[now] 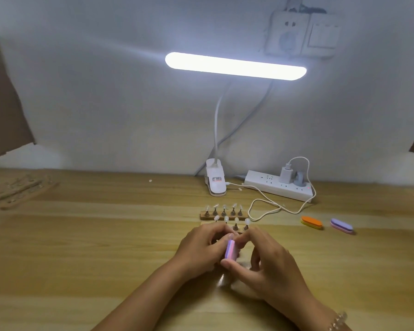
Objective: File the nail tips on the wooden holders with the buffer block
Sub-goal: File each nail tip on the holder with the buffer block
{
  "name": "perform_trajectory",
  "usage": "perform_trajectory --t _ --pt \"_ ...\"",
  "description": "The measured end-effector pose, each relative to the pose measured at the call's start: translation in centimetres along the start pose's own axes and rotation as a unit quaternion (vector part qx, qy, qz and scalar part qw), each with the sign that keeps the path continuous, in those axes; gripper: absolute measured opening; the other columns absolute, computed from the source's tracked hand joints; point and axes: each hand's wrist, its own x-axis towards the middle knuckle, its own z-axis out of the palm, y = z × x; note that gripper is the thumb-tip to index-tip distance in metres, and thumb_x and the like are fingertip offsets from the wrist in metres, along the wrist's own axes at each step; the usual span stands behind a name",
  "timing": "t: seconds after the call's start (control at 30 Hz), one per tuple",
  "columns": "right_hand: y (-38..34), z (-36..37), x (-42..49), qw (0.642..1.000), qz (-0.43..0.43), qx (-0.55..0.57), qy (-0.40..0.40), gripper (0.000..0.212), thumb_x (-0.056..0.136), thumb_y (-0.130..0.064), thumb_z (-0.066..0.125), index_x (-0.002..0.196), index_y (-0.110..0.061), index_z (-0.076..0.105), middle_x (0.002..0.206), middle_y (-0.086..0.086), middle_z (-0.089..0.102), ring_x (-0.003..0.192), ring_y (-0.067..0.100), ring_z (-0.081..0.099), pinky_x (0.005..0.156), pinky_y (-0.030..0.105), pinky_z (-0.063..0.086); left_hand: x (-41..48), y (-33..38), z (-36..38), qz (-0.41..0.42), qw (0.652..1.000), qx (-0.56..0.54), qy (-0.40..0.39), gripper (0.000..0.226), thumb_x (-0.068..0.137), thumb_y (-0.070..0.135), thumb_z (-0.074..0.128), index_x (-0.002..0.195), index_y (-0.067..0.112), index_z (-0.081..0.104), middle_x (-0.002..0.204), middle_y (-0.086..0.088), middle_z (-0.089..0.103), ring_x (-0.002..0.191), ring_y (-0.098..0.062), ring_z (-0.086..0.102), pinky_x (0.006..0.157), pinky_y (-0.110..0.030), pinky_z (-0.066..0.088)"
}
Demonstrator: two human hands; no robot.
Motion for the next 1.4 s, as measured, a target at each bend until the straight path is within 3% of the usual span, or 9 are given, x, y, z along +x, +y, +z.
perform_trajectory --t 0.17,0.37,0.5,0.67,0.77,0.97,1.17,1.27,1.4 --pt "1.2 -0.6 0.8 0.983 0.106 0.08 0.126 0.033 0.072 -0.049 0.076 0.091 -0.033 0.055 0.09 -0.017 0.061 0.057 0.014 0.054 0.06 0.029 0.046 0.1 -0.3 0.3 -0.004 0.998 -0.055 0.003 0.013 0.09 0.034 0.054 0.087 0.039 0.065 0.085 0.014 0.074 0.062 -0.004 0.063 0.059 -0.033 0.048" --pt "0.9 0.3 0.4 0.998 0.05 0.025 0.025 0.033 0.079 -0.059 0.062 0.095 -0.031 0.054 0.095 -0.018 0.057 0.062 0.0 0.056 0.055 0.016 0.039 0.2 -0.7 0.2 0.005 0.999 -0.049 0.0 0.012 0.087 0.033 0.057 0.087 0.037 0.067 0.076 0.018 0.068 0.056 -0.011 0.059 0.059 -0.036 0.049" --pt "1.2 -0.1 0.6 0.996 0.076 0.027 0.037 0.03 0.081 -0.058 0.063 0.093 -0.032 0.054 0.095 -0.017 0.058 0.062 0.005 0.056 0.059 0.026 0.044 0.2 -0.6 0.3 0.016 0.999 -0.031 0.0 0.008 0.082 0.038 0.061 0.082 0.043 0.067 0.077 0.019 0.067 0.057 -0.009 0.059 0.059 -0.038 0.051" --pt "0.3 0.1 0.1 0.998 -0.008 -0.059 0.002 0.038 0.083 -0.066 0.053 0.101 -0.033 0.053 0.1 -0.017 0.05 0.059 0.003 0.049 0.05 0.024 0.045 0.0 -0.5 0.2 0.011 1.0 -0.022 -0.005 0.011 0.083 0.029 0.064 0.082 0.039 0.068 0.077 0.017 0.069 0.058 -0.008 0.06 0.057 -0.034 0.047" --pt "0.7 -0.3 0.5 0.998 0.041 -0.028 0.024 0.029 0.085 -0.056 0.062 0.101 -0.033 0.055 0.099 -0.018 0.052 0.06 -0.003 0.047 0.057 0.023 0.04 -0.1 -0.4 0.2 0.013 1.0 -0.009 -0.003 0.008 0.083 0.031 0.063 0.085 0.037 0.068 0.077 0.017 0.069 0.055 -0.009 0.061 0.052 -0.029 0.046" --pt "0.0 0.1 0.1 0.999 0.007 -0.049 -0.002 0.036 0.08 -0.063 0.056 0.099 -0.032 0.055 0.099 -0.018 0.049 0.067 0.003 0.054 0.053 0.025 0.045 -0.1 -0.4 0.2 0.016 1.0 -0.011 -0.003 0.008 0.085 0.029 0.063 0.089 0.029 0.07 0.083 0.011 0.072 0.068 -0.024 0.067 0.065 -0.049 0.054" --pt "1.0 -0.1 0.4 0.998 0.047 -0.009 0.04 0.026 0.085 -0.052 0.064 0.099 -0.031 0.056 0.097 -0.018 0.054 0.061 -0.001 0.047 0.059 0.026 0.042 0.0 -0.6 0.2 0.023 0.999 -0.024 0.006 0.011 0.086 0.031 0.061 0.085 0.04 0.068 0.077 0.018 0.068 0.054 -0.01 0.059 0.057 -0.038 0.05" --pt "0.3 0.1 0.2 1.0 0.01 -0.021 0.006 0.032 0.081 -0.058 0.059 0.101 -0.033 0.056 0.1 -0.02 0.051 0.061 -0.002 0.049 0.053 0.02 0.041 0.0 -0.6 0.1 0.02 1.0 -0.02 -0.001 0.012 0.087 0.03 0.059 0.085 0.039 0.066 0.078 0.017 0.068 0.058 -0.009 0.06 0.059 -0.042 0.051" --pt "1.3 0.0 0.7 0.996 0.072 0.021 0.048 0.019 0.086 -0.045 0.067 0.099 -0.033 0.059 0.099 -0.019 0.058 0.065 -0.004 0.05 0.065 0.026 0.046 0.0 -0.6 0.2 0.02 1.0 -0.01 0.004 0.007 0.086 0.038 0.059 0.086 0.041 0.066 0.08 0.019 0.067 0.059 -0.004 0.059 0.065 -0.047 0.053"
